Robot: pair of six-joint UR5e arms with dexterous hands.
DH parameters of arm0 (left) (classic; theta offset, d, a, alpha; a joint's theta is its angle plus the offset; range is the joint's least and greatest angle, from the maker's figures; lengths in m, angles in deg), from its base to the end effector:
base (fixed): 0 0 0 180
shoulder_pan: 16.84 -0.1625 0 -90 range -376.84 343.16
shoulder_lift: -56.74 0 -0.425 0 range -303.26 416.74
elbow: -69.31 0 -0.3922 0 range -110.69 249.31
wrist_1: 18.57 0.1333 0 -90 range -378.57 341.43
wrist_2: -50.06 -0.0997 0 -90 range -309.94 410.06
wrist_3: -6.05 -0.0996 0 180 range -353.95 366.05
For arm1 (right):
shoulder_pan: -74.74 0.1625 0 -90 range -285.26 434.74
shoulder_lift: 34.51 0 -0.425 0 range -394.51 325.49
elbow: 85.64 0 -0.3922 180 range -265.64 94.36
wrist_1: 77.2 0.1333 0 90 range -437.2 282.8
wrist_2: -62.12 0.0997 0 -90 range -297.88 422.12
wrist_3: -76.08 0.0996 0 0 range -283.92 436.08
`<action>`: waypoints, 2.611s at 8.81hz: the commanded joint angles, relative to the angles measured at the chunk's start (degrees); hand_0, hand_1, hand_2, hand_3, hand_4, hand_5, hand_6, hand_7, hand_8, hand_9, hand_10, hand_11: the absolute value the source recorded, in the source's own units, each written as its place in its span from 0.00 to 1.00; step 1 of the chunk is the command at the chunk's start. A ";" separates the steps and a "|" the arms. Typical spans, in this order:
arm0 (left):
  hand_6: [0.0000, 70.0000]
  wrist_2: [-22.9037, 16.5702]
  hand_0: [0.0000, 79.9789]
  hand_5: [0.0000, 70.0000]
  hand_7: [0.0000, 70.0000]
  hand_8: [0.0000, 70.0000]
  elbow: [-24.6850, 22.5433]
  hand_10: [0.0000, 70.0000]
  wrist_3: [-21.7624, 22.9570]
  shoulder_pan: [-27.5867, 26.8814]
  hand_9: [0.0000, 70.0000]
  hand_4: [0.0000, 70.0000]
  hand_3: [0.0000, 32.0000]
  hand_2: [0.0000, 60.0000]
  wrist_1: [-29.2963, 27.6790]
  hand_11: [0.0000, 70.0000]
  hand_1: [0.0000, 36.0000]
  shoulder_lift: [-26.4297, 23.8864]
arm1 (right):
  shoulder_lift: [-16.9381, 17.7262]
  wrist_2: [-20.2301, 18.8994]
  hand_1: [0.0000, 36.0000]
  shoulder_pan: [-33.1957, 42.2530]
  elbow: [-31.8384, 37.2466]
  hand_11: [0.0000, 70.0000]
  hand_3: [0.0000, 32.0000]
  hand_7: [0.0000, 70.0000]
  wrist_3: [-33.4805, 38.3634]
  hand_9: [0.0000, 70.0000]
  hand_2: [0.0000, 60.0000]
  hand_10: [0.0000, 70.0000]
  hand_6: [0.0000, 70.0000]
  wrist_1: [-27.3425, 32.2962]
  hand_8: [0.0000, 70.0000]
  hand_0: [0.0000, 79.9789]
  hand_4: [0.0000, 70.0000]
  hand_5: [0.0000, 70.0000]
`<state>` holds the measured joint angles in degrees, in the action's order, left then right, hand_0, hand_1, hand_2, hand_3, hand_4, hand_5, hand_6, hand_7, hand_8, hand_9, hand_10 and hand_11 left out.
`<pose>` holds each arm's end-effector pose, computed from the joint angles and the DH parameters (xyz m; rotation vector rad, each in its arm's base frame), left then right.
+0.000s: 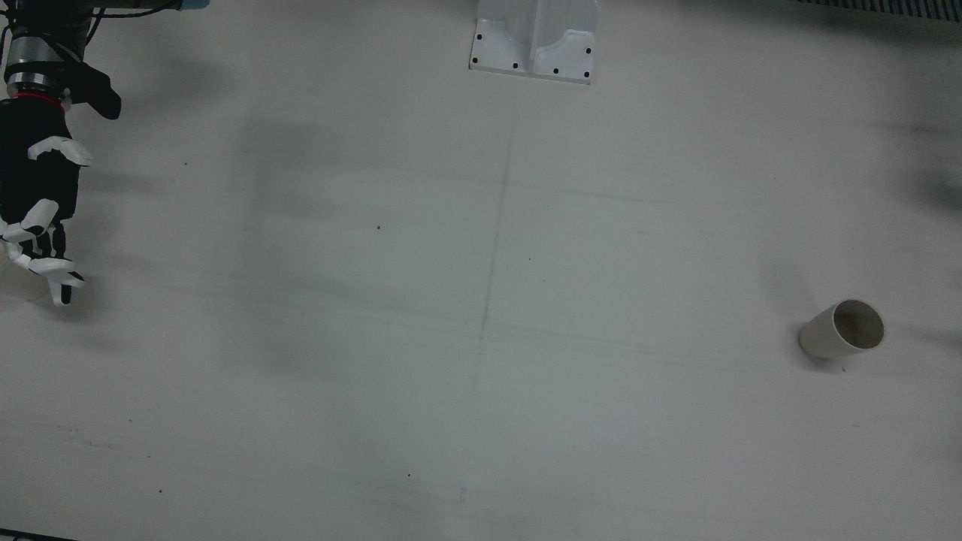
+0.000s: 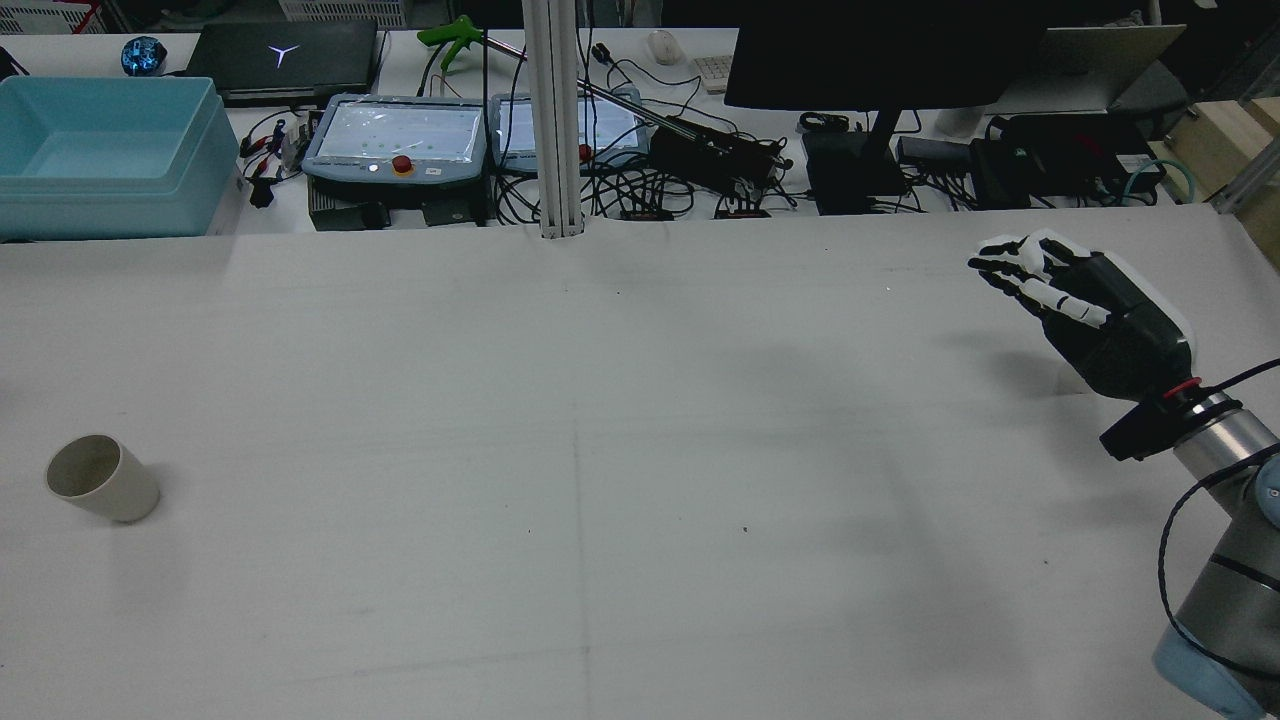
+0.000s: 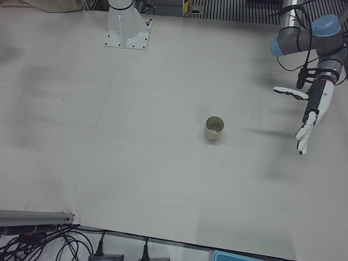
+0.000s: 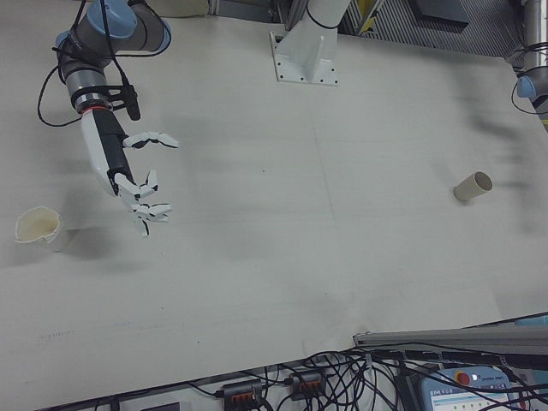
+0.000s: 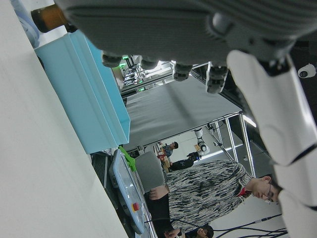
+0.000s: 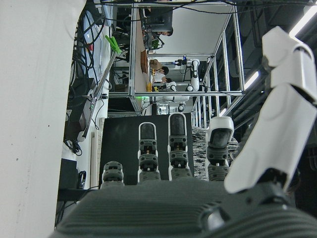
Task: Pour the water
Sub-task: 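Move the left hand toward the beige cup near the table edge, then close the left hand fingers around the beige cup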
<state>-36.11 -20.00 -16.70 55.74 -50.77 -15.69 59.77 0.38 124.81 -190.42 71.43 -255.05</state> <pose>-0.0244 -0.3898 0.7634 0.1610 2.2114 -1.6536 -0.1577 -0.4696 0.5929 -0.2554 -2.3330 1.9236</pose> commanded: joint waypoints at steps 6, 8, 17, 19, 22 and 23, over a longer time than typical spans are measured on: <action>0.02 -0.21 0.59 0.21 0.14 0.00 0.89 0.00 -7.74 -10.09 0.01 0.22 0.40 0.19 -0.52 0.00 0.29 0.72 | 0.46 -0.22 0.38 -0.23 -0.16 0.07 0.00 0.47 0.34 0.31 0.35 0.04 0.27 0.14 0.23 0.60 0.26 1.00; 0.00 -0.14 0.63 0.19 0.13 0.01 1.06 0.00 -10.99 -10.44 0.01 0.13 0.57 0.24 -0.94 0.00 0.45 0.62 | 0.46 -0.13 0.38 -0.24 0.02 0.07 0.00 0.45 0.34 0.31 0.34 0.04 0.27 0.14 0.23 0.60 0.25 1.00; 0.00 15.15 0.67 0.21 0.14 0.01 4.13 0.00 -8.19 -26.18 0.01 0.16 0.41 0.29 -0.41 0.01 0.57 -5.25 | 1.08 0.13 0.43 -1.11 0.19 0.07 0.00 0.43 0.34 0.30 0.36 0.04 0.26 0.14 0.23 0.61 0.24 1.00; 0.00 14.98 0.66 0.15 0.11 0.01 3.97 0.00 -6.18 -26.18 0.00 0.09 0.58 0.24 2.65 0.00 0.53 -5.44 | 1.34 0.13 0.43 -1.11 0.19 0.08 0.00 0.44 0.34 0.31 0.35 0.04 0.26 0.14 0.23 0.61 0.24 1.00; 0.00 14.80 0.69 0.18 0.12 0.02 4.06 0.00 -7.13 -26.18 0.00 0.10 0.59 0.26 3.54 0.00 0.61 -5.71 | 1.34 0.13 0.42 -1.11 0.28 0.07 0.00 0.43 0.34 0.30 0.35 0.04 0.25 0.14 0.23 0.61 0.24 1.00; 0.00 14.89 0.72 0.17 0.11 0.02 3.62 0.00 -7.57 -26.27 0.00 0.08 0.59 0.27 3.54 0.00 0.67 -5.80 | 1.34 0.13 0.43 -1.11 0.28 0.07 0.00 0.43 0.34 0.31 0.35 0.04 0.25 0.14 0.23 0.61 0.24 1.00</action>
<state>-21.26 -15.92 -23.61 29.54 -47.56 -21.29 61.09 0.51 123.70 -190.16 71.78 -254.92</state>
